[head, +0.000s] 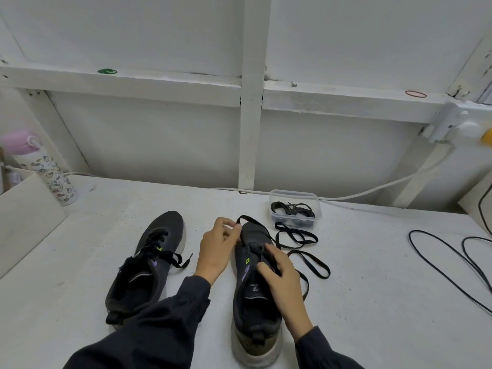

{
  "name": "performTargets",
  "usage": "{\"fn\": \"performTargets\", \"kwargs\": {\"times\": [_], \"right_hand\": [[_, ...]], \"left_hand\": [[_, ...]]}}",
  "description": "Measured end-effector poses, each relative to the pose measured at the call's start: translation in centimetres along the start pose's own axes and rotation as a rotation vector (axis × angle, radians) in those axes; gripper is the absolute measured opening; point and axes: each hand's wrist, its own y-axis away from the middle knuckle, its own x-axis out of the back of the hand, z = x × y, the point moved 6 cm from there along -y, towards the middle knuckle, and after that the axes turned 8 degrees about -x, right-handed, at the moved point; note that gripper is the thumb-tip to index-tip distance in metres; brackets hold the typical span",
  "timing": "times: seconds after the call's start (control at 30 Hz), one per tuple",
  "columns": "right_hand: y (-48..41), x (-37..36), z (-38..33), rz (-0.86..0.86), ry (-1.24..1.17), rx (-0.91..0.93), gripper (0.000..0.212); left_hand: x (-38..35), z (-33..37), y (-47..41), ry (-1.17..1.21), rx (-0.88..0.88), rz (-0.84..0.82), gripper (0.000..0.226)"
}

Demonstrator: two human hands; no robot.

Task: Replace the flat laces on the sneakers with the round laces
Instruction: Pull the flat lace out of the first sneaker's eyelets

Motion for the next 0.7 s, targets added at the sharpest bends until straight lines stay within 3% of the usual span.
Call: {"fn": "performTargets", "kwargs": {"times": [0.1,0.3,0.53,0.7], "right_hand": [[0.1,-0.1,-0.1,-0.001,0.015,-0.001,0.062],[0.3,-0.1,-0.2,-0.006,0.022,-0.006,0.063],[0.4,0.0,0.0,-0.011,-0.013,-0.039,0.064],[0.4,0.0,-0.2,0.015,-0.015,-0.031,0.063]], "left_hand": [[-0.1,-1.1,1.3,0.051,0.094,-0.018,0.021],[-0.5,-0.3,1.2,-0.080,-0.058,-0.062,0.013],[2.9,0.7,-0.8,0.091,0.060,0.249,0.014],[0.0,-0.4,1.4,0.094,0.175,-0.020,0.031]]}}
